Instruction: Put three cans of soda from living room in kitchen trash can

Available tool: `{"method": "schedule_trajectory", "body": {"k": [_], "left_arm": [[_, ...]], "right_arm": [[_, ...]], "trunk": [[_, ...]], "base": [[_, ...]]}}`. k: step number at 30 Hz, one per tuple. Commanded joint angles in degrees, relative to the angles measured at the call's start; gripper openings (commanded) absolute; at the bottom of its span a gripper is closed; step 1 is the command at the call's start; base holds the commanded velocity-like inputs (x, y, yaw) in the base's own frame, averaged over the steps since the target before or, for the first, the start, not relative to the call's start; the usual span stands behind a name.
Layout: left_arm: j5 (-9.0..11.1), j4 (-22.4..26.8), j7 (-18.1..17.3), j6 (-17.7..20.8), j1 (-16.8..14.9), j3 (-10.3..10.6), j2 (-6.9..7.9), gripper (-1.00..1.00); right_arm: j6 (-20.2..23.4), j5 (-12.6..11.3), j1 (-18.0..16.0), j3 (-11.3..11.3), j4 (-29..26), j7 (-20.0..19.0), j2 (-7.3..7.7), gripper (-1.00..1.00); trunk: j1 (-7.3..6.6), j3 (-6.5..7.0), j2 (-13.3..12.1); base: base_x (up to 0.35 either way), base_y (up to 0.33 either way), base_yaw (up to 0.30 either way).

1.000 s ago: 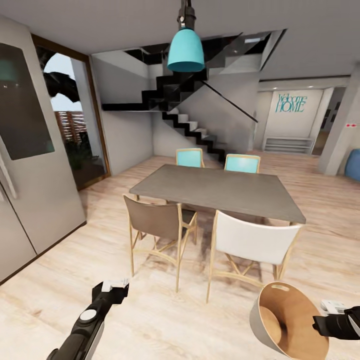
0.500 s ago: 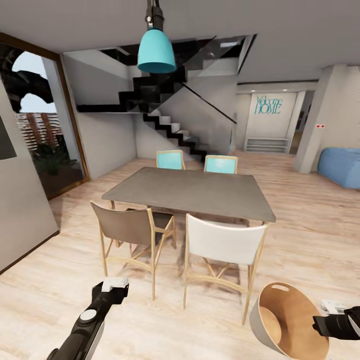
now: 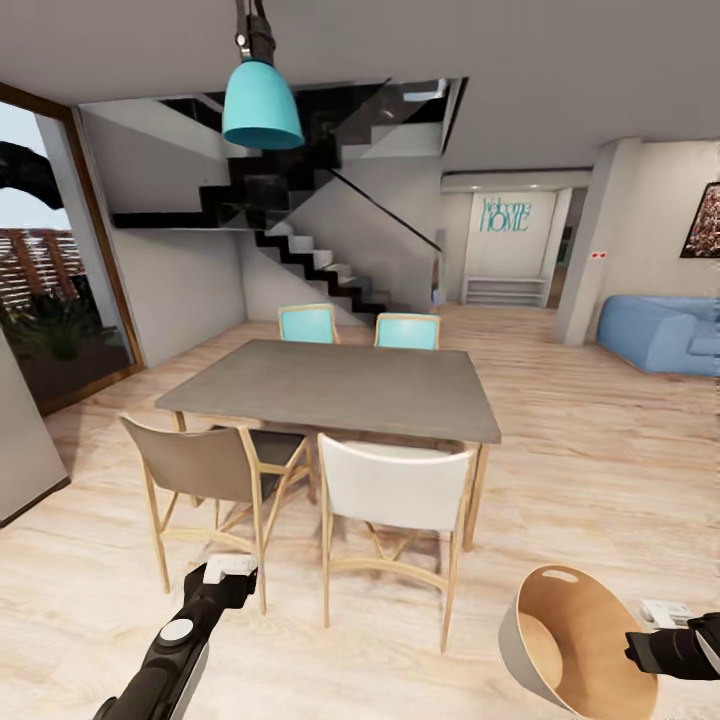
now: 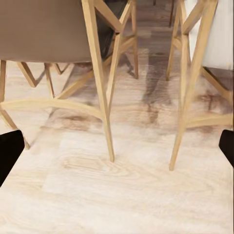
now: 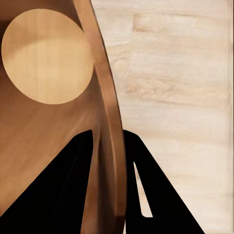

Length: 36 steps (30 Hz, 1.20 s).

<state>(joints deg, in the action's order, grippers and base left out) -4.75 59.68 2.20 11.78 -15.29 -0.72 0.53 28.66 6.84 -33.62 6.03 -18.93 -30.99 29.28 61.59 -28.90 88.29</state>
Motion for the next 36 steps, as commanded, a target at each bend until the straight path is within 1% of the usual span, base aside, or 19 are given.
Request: {"method": "schedule_trajectory", "body": {"k": [1,10,13,18,22,30,36], "left_arm": [[0.00,0.00,0.00,0.00,0.00,0.01,0.00,1.00],[0.02,-0.01,0.04,-0.03,0.00,-0.04,-0.02,1.00],[0.35,0.01,-0.06,-0.07,0.00,-0.27,-0.02,1.00],[0.54,0.01,-0.32,0.02,0.00,-0.64,-0.08,1.00],[0.56,0.00,-0.44,0.09,0.00,-0.65,-0.09,1.00],[0.53,0.00,-0.47,0.09,0.00,-0.58,-0.09,1.00],[0.41,0.00,-0.41,0.09,0.00,-0.45,-0.09,1.00]], "right_arm": [[0.17,-0.78,-0.04,0.29,-0.05,-0.12,0.00,-1.00],[0.17,-0.85,-0.04,0.34,-0.05,-0.12,-0.01,-1.00],[0.17,-0.86,-0.04,0.31,-0.05,-0.12,-0.01,-1.00],[0.17,-0.88,-0.04,0.35,-0.05,-0.06,-0.01,-1.00],[0.18,-0.94,-0.04,0.43,-0.05,-0.04,0.06,-1.00],[0.17,-0.95,-0.04,0.47,-0.05,-0.05,0.06,-1.00],[0.17,-0.87,-0.04,0.38,-0.05,-0.09,-0.09,-1.00]], "trunk": [[0.00,0.04,0.00],[0.00,0.11,0.00],[0.00,0.10,0.00],[0.00,0.09,0.00],[0.00,0.09,0.00],[0.00,0.09,0.00],[0.00,0.08,0.00]], "base": [[0.003,-0.283,-0.083],[0.001,-0.283,-0.026],[0.000,-0.258,-0.003],[0.000,-0.090,-0.077],[0.000,0.154,-0.215],[0.000,0.286,-0.237],[0.000,0.274,-0.043]]}}
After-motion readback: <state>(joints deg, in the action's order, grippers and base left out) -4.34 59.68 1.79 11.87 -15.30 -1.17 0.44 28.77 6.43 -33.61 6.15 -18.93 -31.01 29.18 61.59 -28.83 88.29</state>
